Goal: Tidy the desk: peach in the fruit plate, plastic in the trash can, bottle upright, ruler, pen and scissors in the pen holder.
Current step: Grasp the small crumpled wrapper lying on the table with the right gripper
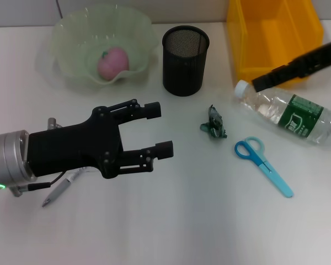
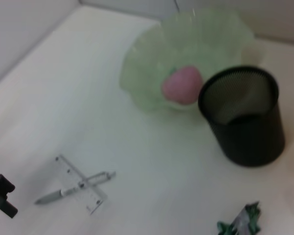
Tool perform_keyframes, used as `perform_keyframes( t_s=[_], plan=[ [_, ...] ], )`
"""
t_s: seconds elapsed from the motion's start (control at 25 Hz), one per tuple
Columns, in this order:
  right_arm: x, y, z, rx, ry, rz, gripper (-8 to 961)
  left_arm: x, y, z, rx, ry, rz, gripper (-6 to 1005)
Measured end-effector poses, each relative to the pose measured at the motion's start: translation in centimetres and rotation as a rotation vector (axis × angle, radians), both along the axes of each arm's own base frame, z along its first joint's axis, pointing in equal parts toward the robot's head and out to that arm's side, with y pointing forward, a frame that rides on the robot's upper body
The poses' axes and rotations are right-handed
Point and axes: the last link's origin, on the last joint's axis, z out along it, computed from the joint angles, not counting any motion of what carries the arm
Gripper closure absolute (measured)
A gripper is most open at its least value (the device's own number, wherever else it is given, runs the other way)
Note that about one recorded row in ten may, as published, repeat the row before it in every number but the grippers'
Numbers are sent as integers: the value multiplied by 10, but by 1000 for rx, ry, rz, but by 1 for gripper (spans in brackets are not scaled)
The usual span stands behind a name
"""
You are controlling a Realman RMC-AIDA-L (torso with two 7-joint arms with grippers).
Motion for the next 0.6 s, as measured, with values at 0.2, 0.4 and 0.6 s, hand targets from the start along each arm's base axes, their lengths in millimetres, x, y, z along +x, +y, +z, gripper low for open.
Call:
perform_keyframes(
  t_s=[0.2,0.4,0.6],
  plan=[
    [-24,23,-26,-104,-138,-113,246,-3,-3,0,1,1,13,189],
    [-28,32,-44,-129,-204,-169,251,-7,-5,0,1,1,25,189],
    [-19,39,-61,-107,-239,-217,255,-10,-9,-1,11,5,28,189]
  ],
)
